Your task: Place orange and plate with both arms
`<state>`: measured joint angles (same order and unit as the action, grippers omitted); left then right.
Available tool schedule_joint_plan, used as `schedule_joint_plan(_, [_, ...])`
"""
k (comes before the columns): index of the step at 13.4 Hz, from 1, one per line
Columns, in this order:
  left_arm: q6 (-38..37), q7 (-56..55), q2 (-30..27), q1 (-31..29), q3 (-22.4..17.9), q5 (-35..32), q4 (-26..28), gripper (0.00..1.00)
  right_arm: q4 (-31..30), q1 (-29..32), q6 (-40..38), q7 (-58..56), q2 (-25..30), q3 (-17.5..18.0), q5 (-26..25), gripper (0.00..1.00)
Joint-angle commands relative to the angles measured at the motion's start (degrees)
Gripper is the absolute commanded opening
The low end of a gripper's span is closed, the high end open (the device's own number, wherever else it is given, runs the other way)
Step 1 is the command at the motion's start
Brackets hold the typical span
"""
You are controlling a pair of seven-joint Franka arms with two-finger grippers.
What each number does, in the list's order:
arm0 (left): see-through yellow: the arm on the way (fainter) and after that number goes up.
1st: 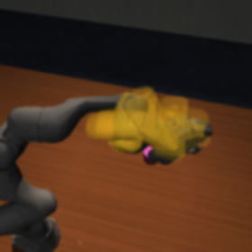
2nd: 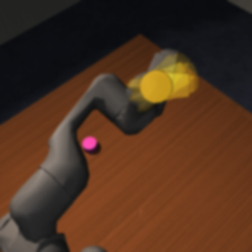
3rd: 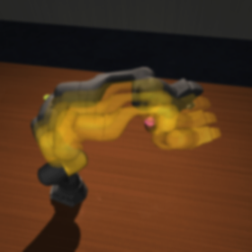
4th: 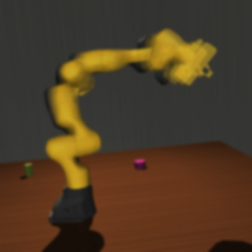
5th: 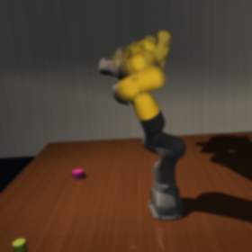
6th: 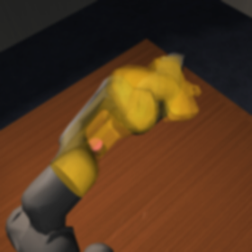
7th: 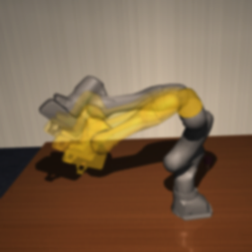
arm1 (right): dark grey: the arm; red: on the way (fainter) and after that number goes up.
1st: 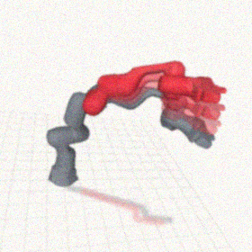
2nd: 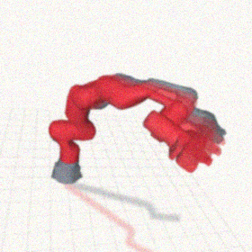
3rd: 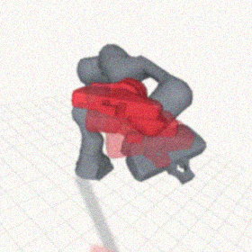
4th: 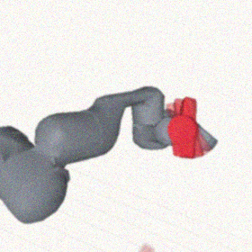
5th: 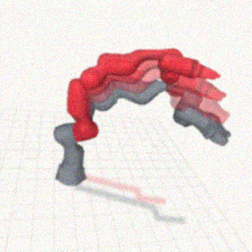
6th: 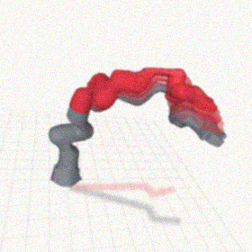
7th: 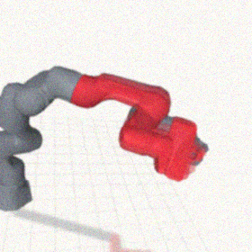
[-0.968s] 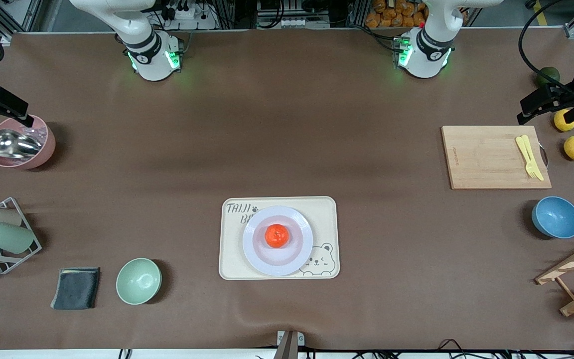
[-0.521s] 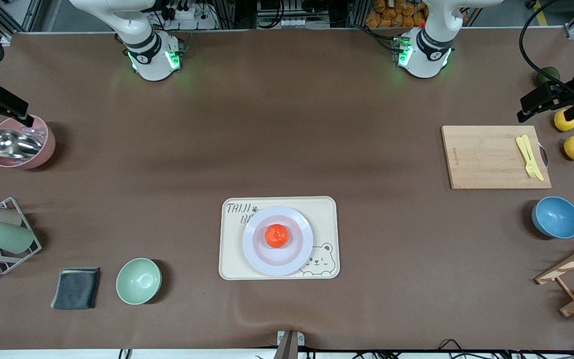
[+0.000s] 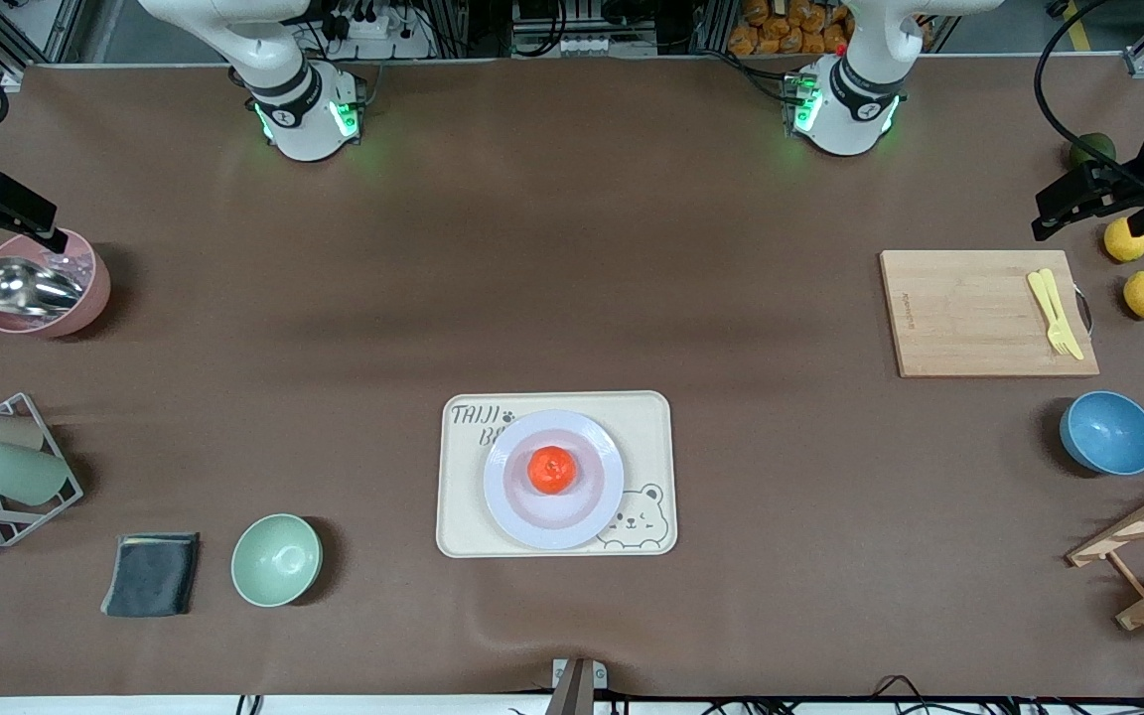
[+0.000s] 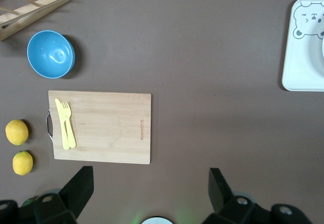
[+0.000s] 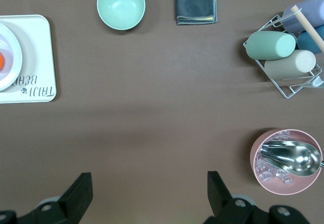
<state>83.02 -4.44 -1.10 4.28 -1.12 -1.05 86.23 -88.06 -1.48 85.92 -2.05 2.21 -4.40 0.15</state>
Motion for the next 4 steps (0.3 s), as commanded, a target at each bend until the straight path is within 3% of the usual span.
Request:
schedule_joint_plan(1, [-1.4,0.7,-0.6,0.5,-0.2,-1.5,-0.6,1.00,-0.5,1.0,-0.3,-0.8,0.7,0.7,-0.3,1.00])
schedule_joint_plan(4, [-1.4,0.7,-0.6,0.5,-0.1,-1.6,-0.6,1.00,-0.5,1.1,-0.3,-0.8,0.6,0.7,-0.3,1.00])
